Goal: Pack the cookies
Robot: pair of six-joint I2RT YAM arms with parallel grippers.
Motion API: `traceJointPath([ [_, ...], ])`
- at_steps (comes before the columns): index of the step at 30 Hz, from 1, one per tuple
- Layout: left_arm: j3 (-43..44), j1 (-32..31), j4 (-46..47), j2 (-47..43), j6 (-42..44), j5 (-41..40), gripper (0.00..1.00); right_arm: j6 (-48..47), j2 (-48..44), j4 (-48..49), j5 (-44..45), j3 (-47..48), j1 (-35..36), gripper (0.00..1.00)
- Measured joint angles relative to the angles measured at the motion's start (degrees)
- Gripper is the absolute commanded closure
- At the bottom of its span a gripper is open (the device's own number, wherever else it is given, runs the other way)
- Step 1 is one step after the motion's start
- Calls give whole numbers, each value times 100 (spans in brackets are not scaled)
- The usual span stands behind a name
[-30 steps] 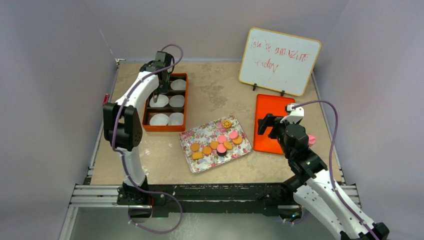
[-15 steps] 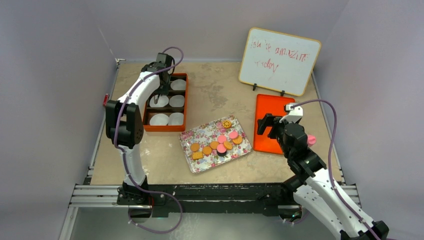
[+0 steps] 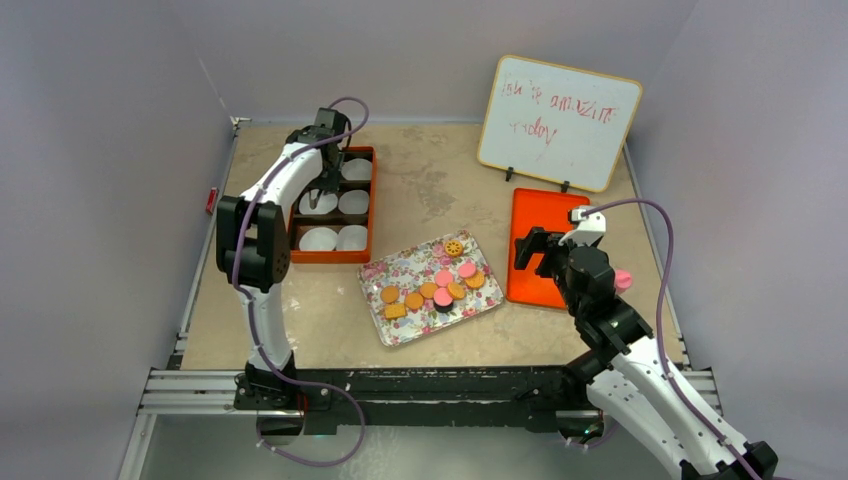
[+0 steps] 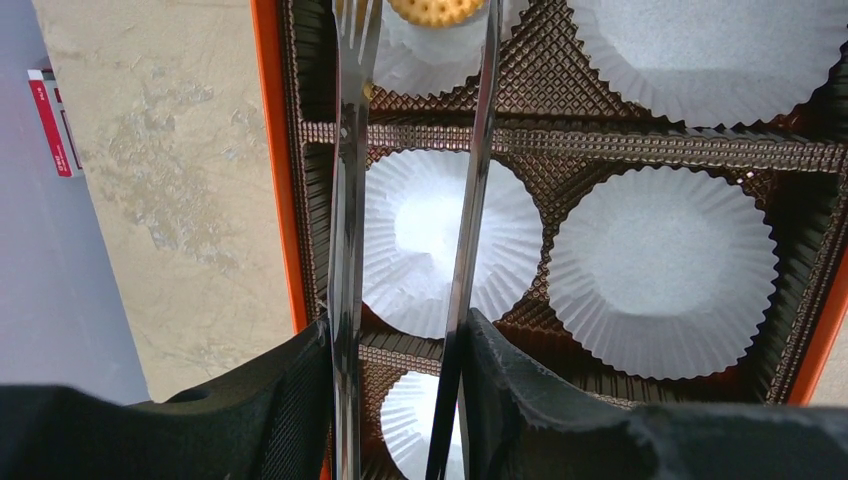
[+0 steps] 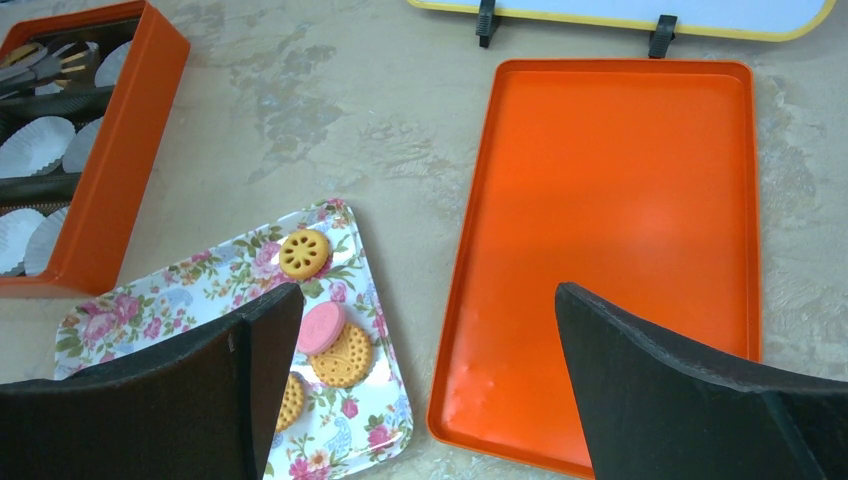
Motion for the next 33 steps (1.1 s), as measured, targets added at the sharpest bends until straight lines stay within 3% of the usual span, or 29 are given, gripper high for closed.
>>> traceJointPath([
  [14, 9, 20, -7, -15, 0, -20, 53, 0, -13, -17, 0, 0, 0, 1],
  [23, 9, -22, -140, -603, 0, -4, 55, 2, -17, -22, 0, 0, 0, 1],
  [33, -179, -706, -275, -1331, -52, 24, 57, -4, -122, -83, 59, 0, 0, 1],
])
